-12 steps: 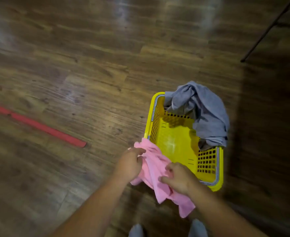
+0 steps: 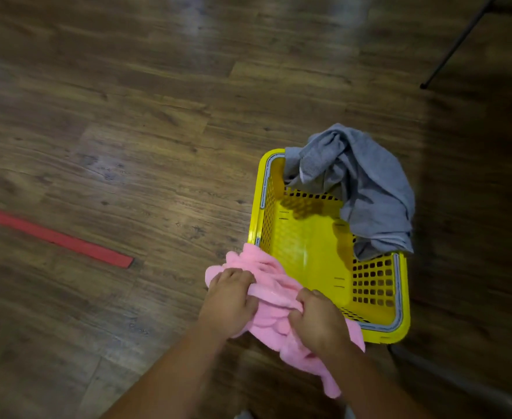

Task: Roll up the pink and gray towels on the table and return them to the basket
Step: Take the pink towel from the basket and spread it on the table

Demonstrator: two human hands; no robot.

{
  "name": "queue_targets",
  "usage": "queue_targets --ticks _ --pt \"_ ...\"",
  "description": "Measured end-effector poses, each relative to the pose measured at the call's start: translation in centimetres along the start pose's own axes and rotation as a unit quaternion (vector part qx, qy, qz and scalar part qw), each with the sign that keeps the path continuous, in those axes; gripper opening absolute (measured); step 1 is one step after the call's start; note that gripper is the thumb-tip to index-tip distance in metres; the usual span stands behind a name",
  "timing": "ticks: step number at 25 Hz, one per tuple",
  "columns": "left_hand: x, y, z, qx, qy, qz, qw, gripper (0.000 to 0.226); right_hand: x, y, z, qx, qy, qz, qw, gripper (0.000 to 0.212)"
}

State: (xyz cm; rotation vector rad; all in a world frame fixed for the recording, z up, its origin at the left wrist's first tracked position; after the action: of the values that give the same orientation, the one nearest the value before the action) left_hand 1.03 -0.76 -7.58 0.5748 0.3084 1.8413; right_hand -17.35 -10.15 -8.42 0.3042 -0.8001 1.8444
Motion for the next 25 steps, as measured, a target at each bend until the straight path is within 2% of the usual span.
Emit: queue_targets --ticks 2,5,8,9,10,12,13,14,16,18,20,22,24,25 --pt "0.9 2.5 3.2 0.068 0.026 0.011 0.997 0.003 1.3 -0.4 3.9 -0.093 -0.008 -0.032 0.995 0.005" --pt "2.0 8.1 9.5 0.19 0.041 0.04 0.98 0.007 4.2 -1.9 11.5 -0.196 -0.017 -0.029 0.98 0.009" --pt "3.0 14.6 18.9 0.216 0.054 -0.023 0.975 0.007 9.7 -4.6 22.6 -0.216 0.029 0.062 0.974 0.009" --pt "3.5 16.7 22.2 0.197 0.042 -0.059 0.978 0.009 11.9 -5.5 26.6 -0.206 0.034 0.1 0.973 0.022" --pt "4.1 19.3 25.8 0.166 0.016 -0.097 0.981 0.023 14.5 -6.3 30.6 -0.158 0.032 0.136 0.977 0.038" --pt "5.7 24.2 32.4 0.027 -0.043 -0.172 0.984 0.052 19.7 -7.1 37.6 0.058 0.043 0.201 0.977 0.057" --pt "6.4 26.5 35.2 -0.059 -0.048 -0.214 0.974 0.052 21.8 -7.1 40.8 0.17 0.073 0.22 0.958 0.053" --pt "7.2 28.7 37.8 -0.13 -0.037 -0.246 0.96 0.044 23.5 -7.0 43.5 0.238 0.11 0.228 0.938 0.044" --pt "9.1 33.1 42.6 -0.219 0.036 -0.272 0.936 0.03 26.8 -6.4 49.2 0.276 0.188 0.229 0.914 0.025" --pt "10.9 36.3 46.8 -0.249 0.105 -0.25 0.93 0.025 29.5 -5.4 55.0 0.264 0.24 0.202 0.912 0.012" --pt "13.3 38.8 50.1 -0.214 0.158 -0.205 0.942 0.014 32.6 -3.6 60.6 0.212 0.257 0.188 0.924 0.003" --pt "15.1 40.2 52.1 -0.093 0.188 -0.168 0.963 0.01 35.3 -1.6 64.5 0.148 0.215 0.185 0.948 0.008" --pt "16.6 40.6 53.0 0.04 0.166 -0.17 0.97 0.017 37.4 -0.3 66.4 0.108 0.153 0.222 0.957 0.01" --pt "17.3 40.4 53.4 0.069 0.127 -0.178 0.973 0.012 38.4 0.1 66.8 0.078 0.104 0.24 0.962 0.012"
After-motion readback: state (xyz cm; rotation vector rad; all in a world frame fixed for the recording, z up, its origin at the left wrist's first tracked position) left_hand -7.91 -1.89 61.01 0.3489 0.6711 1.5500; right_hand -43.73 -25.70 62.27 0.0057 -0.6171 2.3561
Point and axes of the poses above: each hand's wrist, its own x-axis away from the middle knuckle, its own z-axis out of the back of the hand, y = z × x, the point moved 1 cm from there along -x, towards the middle knuckle, and after that the axes turned 6 degrees about -z, right-handed, at the moved point
